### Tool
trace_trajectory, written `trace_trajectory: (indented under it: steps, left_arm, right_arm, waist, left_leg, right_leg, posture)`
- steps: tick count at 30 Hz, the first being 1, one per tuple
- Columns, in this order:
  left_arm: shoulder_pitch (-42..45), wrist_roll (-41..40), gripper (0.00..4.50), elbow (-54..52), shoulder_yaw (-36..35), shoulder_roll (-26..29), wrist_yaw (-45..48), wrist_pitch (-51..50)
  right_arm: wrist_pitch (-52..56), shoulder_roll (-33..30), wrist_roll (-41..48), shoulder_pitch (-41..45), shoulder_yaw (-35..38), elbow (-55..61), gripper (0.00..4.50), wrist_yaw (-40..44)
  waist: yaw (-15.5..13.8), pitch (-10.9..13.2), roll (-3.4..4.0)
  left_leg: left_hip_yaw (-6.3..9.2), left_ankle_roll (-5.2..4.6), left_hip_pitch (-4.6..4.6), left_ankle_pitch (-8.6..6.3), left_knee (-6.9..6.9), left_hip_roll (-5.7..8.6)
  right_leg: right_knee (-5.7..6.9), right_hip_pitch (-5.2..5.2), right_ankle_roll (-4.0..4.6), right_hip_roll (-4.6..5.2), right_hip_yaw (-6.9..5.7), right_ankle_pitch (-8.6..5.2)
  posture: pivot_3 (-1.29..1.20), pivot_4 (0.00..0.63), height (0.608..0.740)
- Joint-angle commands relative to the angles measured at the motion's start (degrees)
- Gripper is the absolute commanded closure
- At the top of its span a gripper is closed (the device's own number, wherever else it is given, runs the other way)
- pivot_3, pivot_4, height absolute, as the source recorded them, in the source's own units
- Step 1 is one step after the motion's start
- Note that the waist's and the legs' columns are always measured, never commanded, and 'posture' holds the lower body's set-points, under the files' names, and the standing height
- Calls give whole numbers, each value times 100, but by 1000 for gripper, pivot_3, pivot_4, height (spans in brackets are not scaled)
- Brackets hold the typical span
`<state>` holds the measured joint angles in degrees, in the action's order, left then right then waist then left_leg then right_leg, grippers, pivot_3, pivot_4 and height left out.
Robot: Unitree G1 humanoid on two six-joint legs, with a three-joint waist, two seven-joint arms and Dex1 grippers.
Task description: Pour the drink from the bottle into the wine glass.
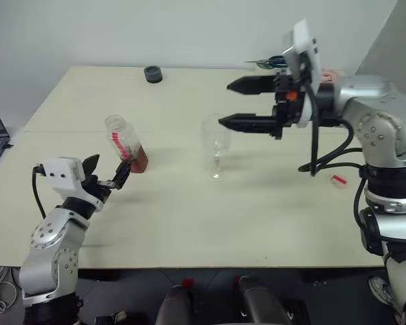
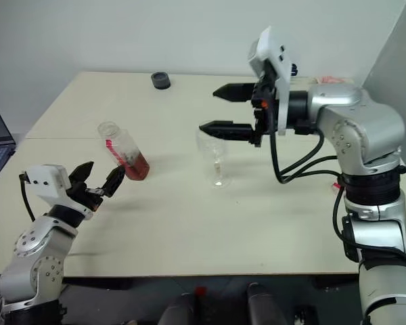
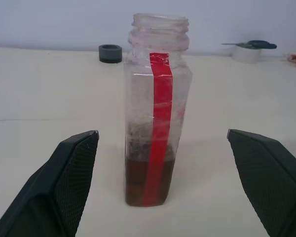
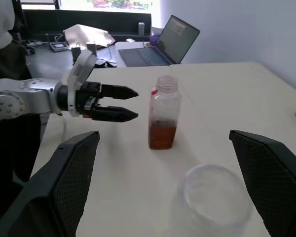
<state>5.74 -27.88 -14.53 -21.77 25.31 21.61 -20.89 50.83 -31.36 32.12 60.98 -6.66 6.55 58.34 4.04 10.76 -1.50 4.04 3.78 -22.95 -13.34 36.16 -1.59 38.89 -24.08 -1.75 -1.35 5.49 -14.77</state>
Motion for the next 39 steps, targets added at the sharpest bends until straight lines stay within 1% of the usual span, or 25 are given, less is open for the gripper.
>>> trace_trajectory:
  steps: [1,5,8,13,20,24,25,26,27,28,33,34,35,36,39]
  left_arm:
    - [177,170,0,-107,73,50,-165,28]
    - [421,292,0,86,63,145,-322,-70]
    - [553,360,0,173,116,191,-320,-106]
    - [900,427,0,498,218,267,-257,-136]
    - [1645,752,0,1635,463,471,10,150]
    - [2020,952,0,2251,597,445,148,472]
    - [2096,982,0,2379,610,419,174,594]
    - [2158,1014,418,2490,623,397,190,702]
    - [2194,1035,618,2573,640,383,221,780]
    - [2217,1050,912,2631,652,374,247,837]
    - [2198,1074,2498,2700,689,336,367,988]
    - [2201,1077,2686,2707,684,338,370,1011]
    - [2226,1072,2731,2696,677,351,378,1026]
    - [2243,1066,2733,2688,671,362,385,1036]
    - [2527,1045,2733,2580,704,480,495,977]
  right_arm:
    - [-13,34,110,30,25,305,15,-14]
    - [42,193,181,78,140,228,15,-254]
    - [9,192,116,61,91,247,15,-296]
    - [32,253,154,68,76,282,15,-352]
    - [-17,330,77,96,-10,242,15,-413]
    - [-17,334,57,99,-19,254,15,-438]
    - [-18,323,41,98,-26,260,15,-447]
    - [-15,312,28,96,-29,266,0,-459]
    - [-8,298,20,91,-32,275,0,-470]
    - [-2,289,18,88,-33,281,0,-479]
    - [25,215,25,25,-28,370,0,-548]
    - [23,204,21,8,-29,387,0,-567]
    - [22,193,17,-32,0,412,0,-617]
    - [23,187,18,-62,21,433,0,-658]
    - [-15,119,-28,-414,463,479,0,-1123]
  waist:
    - [-24,0,0]
    - [-38,0,0]
    - [-39,0,0]
    - [-57,0,0]
    - [-61,0,1]
    - [-70,0,0]
    - [-69,0,0]
    - [-69,0,0]
    - [-69,0,0]
    - [-70,0,0]
    - [-71,0,0]
    - [-70,0,0]
    - [-70,0,0]
    - [-70,0,0]
    - [-77,1,0]
  left_leg:
    - [1,0,1,0,-1,-1]
    - [3,0,5,0,-1,-6]
    - [5,0,6,0,0,-8]
    - [5,0,4,0,0,-7]
    - [6,0,5,0,0,-7]
    - [9,0,2,0,-1,-6]
    - [9,0,2,0,-1,-6]
    - [9,0,1,0,-1,-6]
    - [9,0,1,0,-2,-6]
    - [9,0,1,0,-3,-6]
    - [11,0,1,0,-4,-6]
    - [11,0,1,0,-4,-6]
    - [11,0,1,0,-4,-6]
    - [12,0,1,0,-4,-6]
    - [15,0,-1,0,-3,-5]
  right_leg:
    - [1,0,0,-1,-1,0]
    - [7,-1,0,-7,-3,0]
    - [9,-1,-24,-13,-3,-14]
    - [8,-1,-24,-12,-4,-14]
    - [8,-2,-21,-12,-5,-12]
    - [7,-2,-16,-11,-10,-9]
    - [7,-2,-3,-10,-10,-2]
    - [6,-2,3,-10,-10,2]
    - [7,-3,3,-10,-10,2]
    - [7,-3,4,-9,-11,2]
    - [7,-3,4,-6,-14,2]
    - [8,-3,4,-6,-14,2]
    - [8,-3,4,-6,-14,2]
    - [9,-3,4,-7,-14,2]
    - [8,-2,4,-6,-19,2]
  posture:
    - [0,150,740]
    - [0,150,740]
    - [0,150,740]
    - [0,150,740]
    - [0,150,740]
    - [0,150,740]
    - [0,150,740]
    - [0,150,740]
    - [0,150,740]
    - [0,150,740]
    - [0,150,740]
    - [0,150,740]
    - [0,150,740]
    - [0,150,740]
    - [0,150,740]
